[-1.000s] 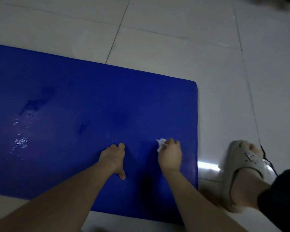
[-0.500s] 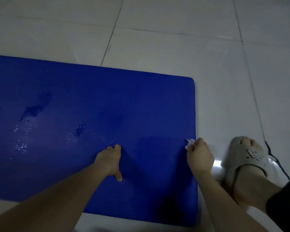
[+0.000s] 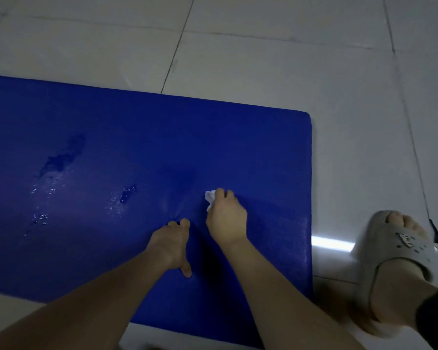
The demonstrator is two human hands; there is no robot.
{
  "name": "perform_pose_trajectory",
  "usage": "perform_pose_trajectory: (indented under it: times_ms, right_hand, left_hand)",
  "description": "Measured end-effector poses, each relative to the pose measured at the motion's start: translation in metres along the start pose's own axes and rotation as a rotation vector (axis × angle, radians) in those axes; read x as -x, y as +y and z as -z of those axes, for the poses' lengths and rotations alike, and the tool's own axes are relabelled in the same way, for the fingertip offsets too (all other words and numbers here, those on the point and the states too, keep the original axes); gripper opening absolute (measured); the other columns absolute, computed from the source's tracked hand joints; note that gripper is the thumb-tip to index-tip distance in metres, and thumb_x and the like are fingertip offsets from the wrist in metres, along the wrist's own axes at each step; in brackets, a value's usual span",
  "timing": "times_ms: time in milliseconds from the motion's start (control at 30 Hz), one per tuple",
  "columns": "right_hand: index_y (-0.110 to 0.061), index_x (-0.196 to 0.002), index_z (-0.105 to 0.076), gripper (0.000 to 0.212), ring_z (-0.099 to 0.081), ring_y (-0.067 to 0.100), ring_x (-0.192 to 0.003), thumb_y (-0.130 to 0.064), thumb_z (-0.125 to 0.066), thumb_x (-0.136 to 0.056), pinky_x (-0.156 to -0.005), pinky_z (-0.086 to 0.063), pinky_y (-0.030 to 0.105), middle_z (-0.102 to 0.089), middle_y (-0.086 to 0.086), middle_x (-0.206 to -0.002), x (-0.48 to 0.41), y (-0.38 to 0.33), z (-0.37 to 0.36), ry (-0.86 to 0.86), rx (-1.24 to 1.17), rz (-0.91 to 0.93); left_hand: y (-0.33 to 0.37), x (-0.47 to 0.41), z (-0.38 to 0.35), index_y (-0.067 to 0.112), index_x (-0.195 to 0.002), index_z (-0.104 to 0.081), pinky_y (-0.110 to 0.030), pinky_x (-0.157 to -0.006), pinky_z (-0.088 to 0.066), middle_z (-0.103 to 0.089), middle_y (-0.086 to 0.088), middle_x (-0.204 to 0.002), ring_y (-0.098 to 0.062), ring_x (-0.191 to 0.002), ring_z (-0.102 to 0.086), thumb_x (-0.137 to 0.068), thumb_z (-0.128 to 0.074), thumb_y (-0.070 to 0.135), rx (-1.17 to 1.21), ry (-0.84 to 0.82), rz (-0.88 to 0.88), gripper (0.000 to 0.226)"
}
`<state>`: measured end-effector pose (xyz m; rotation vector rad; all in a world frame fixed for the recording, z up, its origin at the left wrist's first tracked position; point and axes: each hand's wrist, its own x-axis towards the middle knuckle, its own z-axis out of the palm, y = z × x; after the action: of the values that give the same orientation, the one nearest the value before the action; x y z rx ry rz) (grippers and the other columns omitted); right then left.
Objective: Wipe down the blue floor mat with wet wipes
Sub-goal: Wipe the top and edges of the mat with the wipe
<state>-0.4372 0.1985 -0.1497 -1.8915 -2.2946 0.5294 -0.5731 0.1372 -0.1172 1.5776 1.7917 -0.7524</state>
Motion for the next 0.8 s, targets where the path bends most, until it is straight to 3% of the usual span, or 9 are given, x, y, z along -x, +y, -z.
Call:
perform_pose_trajectory:
  times_ms: [67, 200, 400, 500, 567, 700, 800]
  right_hand:
    - [-0.013, -0.104, -0.06, 0.021, -0.062, 0.019, -0.072, -0.024, -0.07, -0.09, -0.049, -0.037, 0.028, -0.064, 0.005, -0.094, -0.001, 0.013, 0.006, 0.018, 0.001, -0.001]
    - [-0.01, -0.106, -0.059, 0.014, -0.063, 0.024, -0.083, -0.021, -0.055, -0.099, -0.056, -0.035, 0.029, -0.063, 0.007, -0.104, 0.007, 0.078, 0.028, 0.048, -0.016, -0.183]
    - [-0.009, -0.098, -0.056, 0.018, -0.063, 0.031, -0.079, -0.025, -0.051, -0.1, -0.062, -0.038, 0.033, -0.065, 0.012, -0.096, 0.033, 0.166, 0.062, 0.167, -0.047, -0.456]
    - [-0.008, -0.098, -0.057, 0.015, -0.064, 0.031, -0.08, -0.022, -0.053, -0.099, -0.064, -0.04, 0.032, -0.069, 0.013, -0.1, 0.032, 0.163, 0.064, 0.219, -0.147, -0.547]
    - [-0.006, -0.102, -0.06, 0.013, -0.068, 0.032, -0.092, -0.017, -0.055, -0.099, -0.07, -0.044, 0.032, -0.071, 0.011, -0.111, 0.021, 0.141, 0.057, 0.271, -0.252, -0.586]
    - [-0.012, -0.109, -0.061, 0.018, -0.068, 0.024, -0.086, -0.025, -0.054, -0.099, -0.068, -0.052, 0.034, -0.072, 0.004, -0.108, -0.009, 0.09, 0.033, 0.212, -0.252, -0.484]
    - [-0.022, -0.119, -0.063, 0.023, -0.068, 0.013, -0.089, -0.029, -0.054, -0.1, -0.07, -0.054, 0.032, -0.072, -0.009, -0.111, -0.029, 0.052, 0.02, 0.111, -0.244, -0.327]
  left_hand:
    - [0.0, 0.001, 0.001, 0.02, -0.128, -0.032, -0.033, -0.081, -0.055, -0.049, -0.005, -0.121, -0.019, -0.101, -0.057, -0.053, -0.096, 0.053, 0.001, -0.006, 0.0, 0.105]
    - [0.001, 0.005, 0.003, 0.02, -0.127, -0.032, -0.034, -0.082, -0.057, -0.049, -0.004, -0.121, -0.018, -0.101, -0.057, -0.053, -0.097, 0.052, 0.01, -0.019, 0.002, 0.103]
    - [0.003, 0.013, 0.01, 0.019, -0.133, -0.03, -0.034, -0.079, -0.056, -0.05, -0.004, -0.123, -0.019, -0.102, -0.058, -0.053, -0.096, 0.053, -0.012, -0.044, -0.019, 0.109]
    - [0.004, 0.015, 0.02, 0.018, -0.138, -0.03, -0.036, -0.084, -0.058, -0.051, -0.002, -0.121, -0.019, -0.102, -0.059, -0.06, -0.092, 0.056, -0.047, -0.104, -0.038, 0.106]
    - [0.001, 0.014, 0.033, 0.017, -0.134, -0.04, -0.036, -0.086, -0.055, -0.055, 0.001, -0.114, -0.02, -0.102, -0.06, -0.072, -0.086, 0.053, -0.129, -0.123, -0.063, 0.085]
    - [-0.004, 0.006, 0.062, 0.017, -0.119, -0.055, -0.034, -0.082, -0.052, -0.063, -0.002, -0.114, -0.02, -0.094, -0.058, -0.089, -0.07, 0.042, -0.273, 0.104, -0.085, 0.042]
    - [-0.006, -0.005, 0.074, 0.017, -0.123, -0.048, -0.035, -0.087, -0.047, -0.051, -0.004, -0.12, -0.022, -0.11, -0.053, -0.084, -0.073, 0.053, -0.248, 0.314, -0.091, 0.059]
